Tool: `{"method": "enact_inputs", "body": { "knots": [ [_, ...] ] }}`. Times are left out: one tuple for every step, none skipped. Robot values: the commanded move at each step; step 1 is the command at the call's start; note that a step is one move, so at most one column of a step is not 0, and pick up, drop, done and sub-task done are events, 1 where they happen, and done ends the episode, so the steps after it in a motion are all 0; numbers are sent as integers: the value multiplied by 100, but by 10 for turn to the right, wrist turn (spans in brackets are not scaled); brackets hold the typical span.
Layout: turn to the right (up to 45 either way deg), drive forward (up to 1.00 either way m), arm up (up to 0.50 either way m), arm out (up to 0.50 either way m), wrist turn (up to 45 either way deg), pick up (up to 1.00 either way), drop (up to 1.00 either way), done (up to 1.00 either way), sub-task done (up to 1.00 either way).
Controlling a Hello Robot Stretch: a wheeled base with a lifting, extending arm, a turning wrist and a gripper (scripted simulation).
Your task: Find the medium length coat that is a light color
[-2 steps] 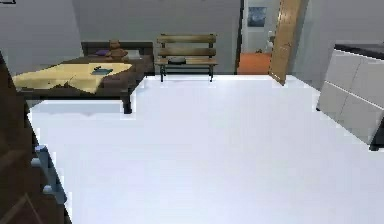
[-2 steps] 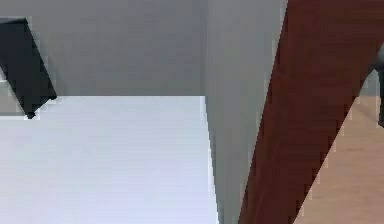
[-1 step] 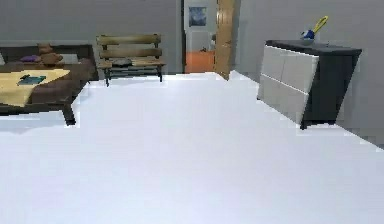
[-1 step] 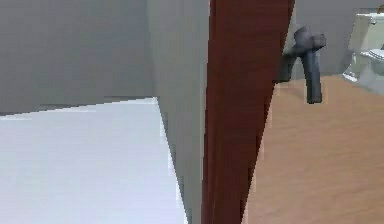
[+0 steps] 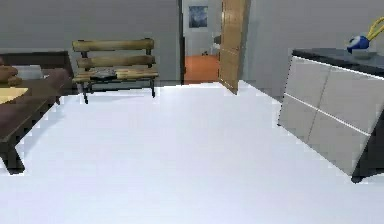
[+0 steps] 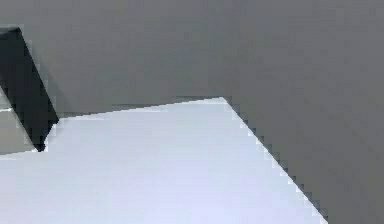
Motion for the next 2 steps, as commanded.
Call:
{"method": "enact_inputs", "body": {
  "knots": [
    [0,100,0,0,0,0,0,0,0],
    [0,100,0,0,0,0,0,0,0]
  ]
}}
